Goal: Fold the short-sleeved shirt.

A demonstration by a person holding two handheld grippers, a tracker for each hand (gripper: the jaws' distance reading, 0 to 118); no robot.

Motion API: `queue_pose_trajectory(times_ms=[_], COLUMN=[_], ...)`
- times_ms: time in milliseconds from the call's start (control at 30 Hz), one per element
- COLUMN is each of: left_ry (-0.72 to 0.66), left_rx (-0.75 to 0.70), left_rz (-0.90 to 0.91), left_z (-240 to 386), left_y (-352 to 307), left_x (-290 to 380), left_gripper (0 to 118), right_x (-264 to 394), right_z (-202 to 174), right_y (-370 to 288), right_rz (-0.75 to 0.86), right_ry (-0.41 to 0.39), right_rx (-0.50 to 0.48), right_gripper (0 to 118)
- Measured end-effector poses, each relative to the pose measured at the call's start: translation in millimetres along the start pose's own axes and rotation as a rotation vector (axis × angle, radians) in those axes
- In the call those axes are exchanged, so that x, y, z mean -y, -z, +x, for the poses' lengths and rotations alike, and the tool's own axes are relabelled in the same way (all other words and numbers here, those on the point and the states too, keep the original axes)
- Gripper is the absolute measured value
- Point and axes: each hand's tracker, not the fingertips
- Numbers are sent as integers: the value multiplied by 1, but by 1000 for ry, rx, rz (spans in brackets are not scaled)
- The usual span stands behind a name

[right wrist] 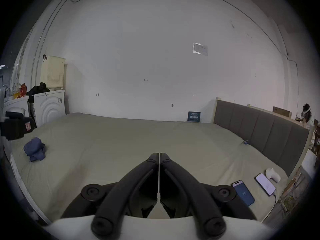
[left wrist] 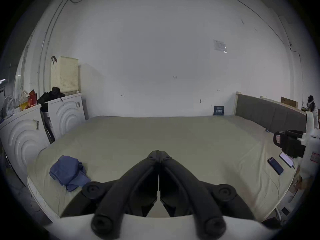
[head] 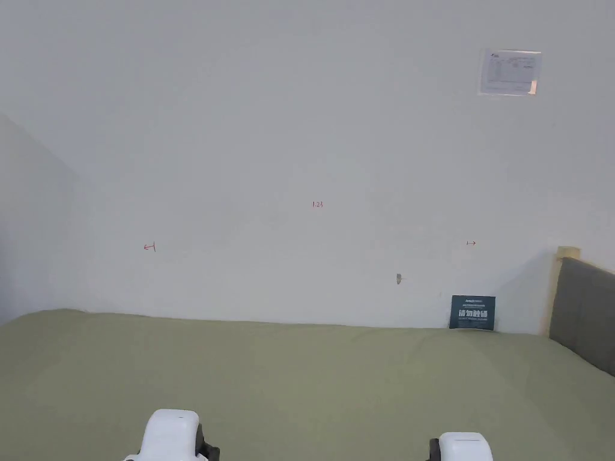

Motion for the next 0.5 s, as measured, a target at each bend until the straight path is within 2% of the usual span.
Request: queue_pose_trajectory(times_ms=[100, 167, 200, 233, 267, 300, 333, 367, 433, 500], left_ry=[0, -2, -2, -3, -4, -3, -14, -6, 9, 17], left_rx=[-16, -14, -10, -7, -5, 20, 34, 46, 31, 41], left_rz=[18, 35, 33, 32, 32, 26, 36, 26, 24, 48], left_z=[2, 3, 3, 3, 0, 1, 0, 0, -3, -6], left_y=[-3, -7, -6, -5, -4, -5, -6, -5, -8, -10], left_x=[-1, -1, -1, -1, 0, -1, -5, -8, 5, 4], left_gripper=[5, 20, 38, 75, 100, 117, 118, 118, 118, 118], right_x=[-1, -1, -1, 0, 0, 1, 9, 22, 39, 18], right_z=[2, 5, 7, 11, 14, 15, 21, 25, 31, 28], right_y=[-6, -9, -10, -9, -7, -4, -12, -12, -15, -10], right_rz=[31, 65, 73, 74, 65, 39, 137, 73, 77, 80], right_ry=[-24, -9, 6, 18, 24, 31, 27, 36, 30, 32], right_rx=[22, 46, 36, 22, 11, -1, 19, -11, -6, 12], right_gripper=[5, 9, 17, 40, 69, 104, 116, 116, 118, 118])
